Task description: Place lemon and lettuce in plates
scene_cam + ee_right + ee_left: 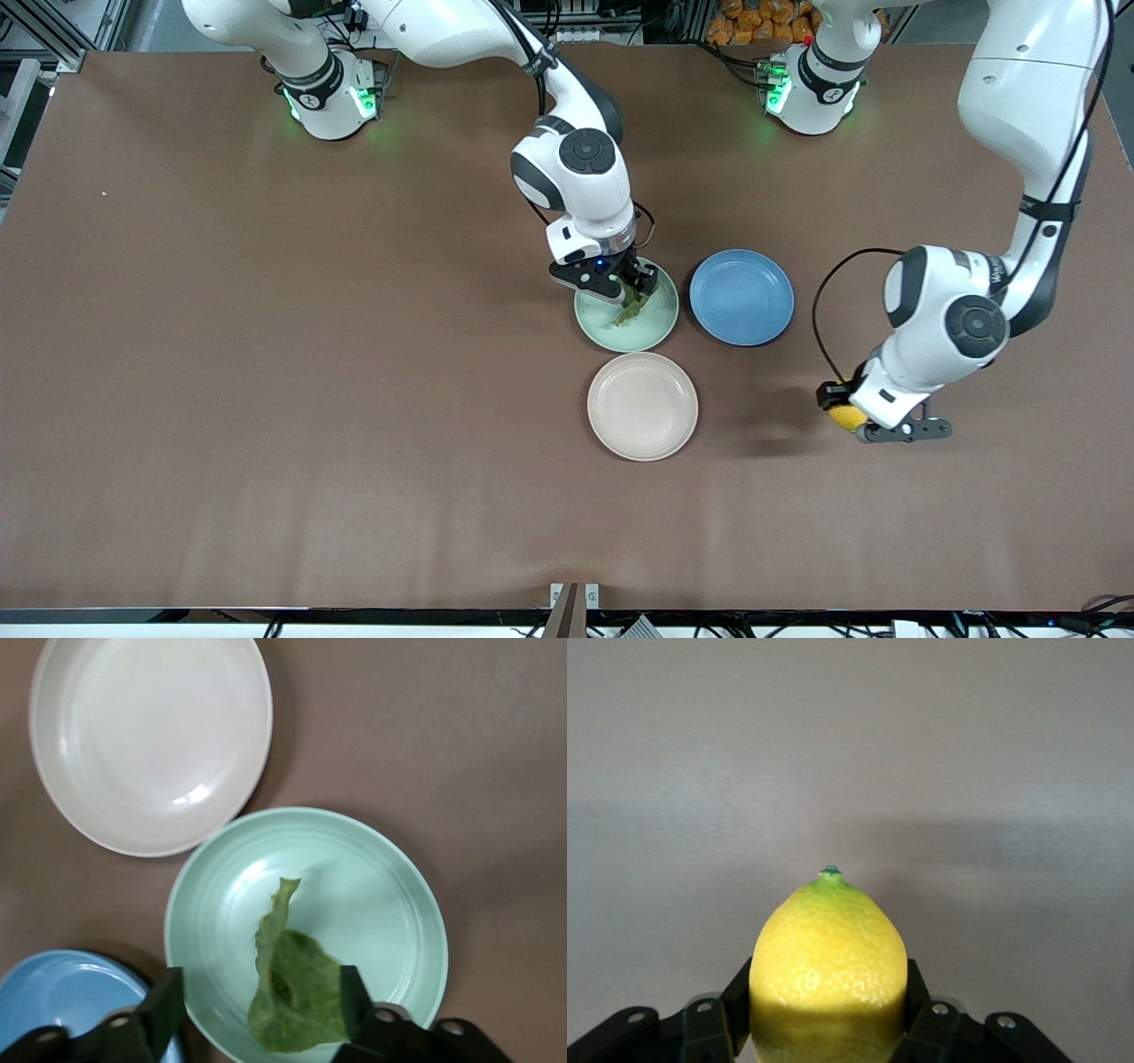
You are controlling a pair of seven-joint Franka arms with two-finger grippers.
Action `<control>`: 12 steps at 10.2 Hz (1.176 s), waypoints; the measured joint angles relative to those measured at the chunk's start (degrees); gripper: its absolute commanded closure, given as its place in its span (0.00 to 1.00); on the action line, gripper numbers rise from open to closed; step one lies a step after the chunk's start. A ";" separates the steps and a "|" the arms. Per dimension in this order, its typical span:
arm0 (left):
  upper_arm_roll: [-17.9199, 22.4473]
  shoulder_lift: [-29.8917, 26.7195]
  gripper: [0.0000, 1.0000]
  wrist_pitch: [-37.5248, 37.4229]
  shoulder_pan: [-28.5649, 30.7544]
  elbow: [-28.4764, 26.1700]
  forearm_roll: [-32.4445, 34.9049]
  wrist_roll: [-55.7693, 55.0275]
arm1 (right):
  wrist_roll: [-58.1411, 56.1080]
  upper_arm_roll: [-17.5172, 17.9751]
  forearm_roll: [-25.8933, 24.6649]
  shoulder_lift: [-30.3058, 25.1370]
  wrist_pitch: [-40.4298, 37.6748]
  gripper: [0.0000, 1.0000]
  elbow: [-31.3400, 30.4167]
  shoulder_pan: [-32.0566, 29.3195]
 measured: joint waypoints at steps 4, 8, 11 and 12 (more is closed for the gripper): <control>-0.20 0.55 1.00 0.00 -4.96 0.85 -0.12 -10.28 | -3.44 -1.08 -0.04 -10.62 -19.80 0.00 7.55 -7.30; -0.31 1.01 1.00 -0.01 -12.43 2.90 -0.15 -23.85 | -15.86 -1.17 -0.30 -24.85 -33.74 0.00 7.38 -17.02; -0.33 3.42 1.00 0.10 -17.01 3.83 -0.15 -29.99 | -30.91 -1.27 -0.60 -29.19 -41.78 0.00 7.10 -25.34; -0.21 5.21 1.00 0.23 -19.34 5.51 -0.15 -33.35 | -34.74 -1.31 -0.62 -30.68 -43.84 0.00 7.07 -28.12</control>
